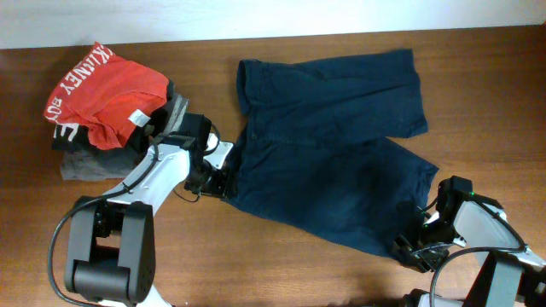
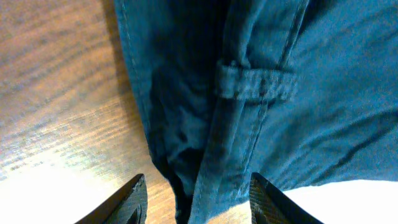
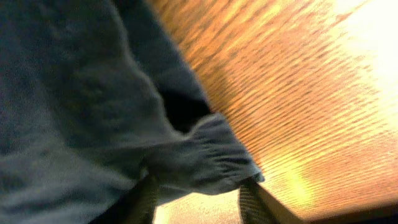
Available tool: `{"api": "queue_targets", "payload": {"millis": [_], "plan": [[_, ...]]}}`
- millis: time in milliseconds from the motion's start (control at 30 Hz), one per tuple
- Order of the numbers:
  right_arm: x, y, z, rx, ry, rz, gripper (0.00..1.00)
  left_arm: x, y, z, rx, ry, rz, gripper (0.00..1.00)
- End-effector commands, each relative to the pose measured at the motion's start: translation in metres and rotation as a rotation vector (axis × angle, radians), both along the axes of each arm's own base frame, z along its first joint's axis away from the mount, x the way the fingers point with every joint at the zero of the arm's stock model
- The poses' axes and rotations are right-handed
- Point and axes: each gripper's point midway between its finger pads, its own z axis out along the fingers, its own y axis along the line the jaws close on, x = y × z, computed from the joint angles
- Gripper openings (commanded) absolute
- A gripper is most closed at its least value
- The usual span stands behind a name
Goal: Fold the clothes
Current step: 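Move the right gripper to the lower-right leg hem and pull it outward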
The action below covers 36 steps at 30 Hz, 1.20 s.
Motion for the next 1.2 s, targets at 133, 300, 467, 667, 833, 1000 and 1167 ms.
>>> {"api": "queue_targets", "payload": {"millis": [133,300,467,667,833,1000,1167], "plan": [[0.011,-0.003,-0.013,-0.016,-0.057,-0.013,0.12,-0.015,-0.002,0.006,-0.02,0.042,-0.009,0.53],[0.013,-0.003,-0.012,-0.013,-0.075,0.028,0.04,-0.017,-0.001,0.006,-0.018,0.05,-0.009,0.54],[0.016,-0.005,-0.004,-0.006,-0.081,0.069,0.04,-0.02,0.0,0.002,-0.017,0.055,-0.009,0.55],[0.025,-0.005,0.013,0.004,-0.131,0.111,0.04,-0.019,-0.001,0.002,-0.018,0.052,-0.009,0.56],[0.043,-0.01,0.044,-0.034,-0.264,0.187,0.04,-0.015,-0.001,0.002,-0.022,0.034,-0.009,0.56],[0.055,-0.014,0.075,-0.087,-0.377,0.197,0.04,-0.01,-0.004,0.003,-0.035,0.015,-0.002,0.58],[0.061,-0.016,0.092,-0.117,-0.434,0.199,0.04,-0.011,-0.007,0.004,-0.054,0.02,-0.004,0.52]]}}
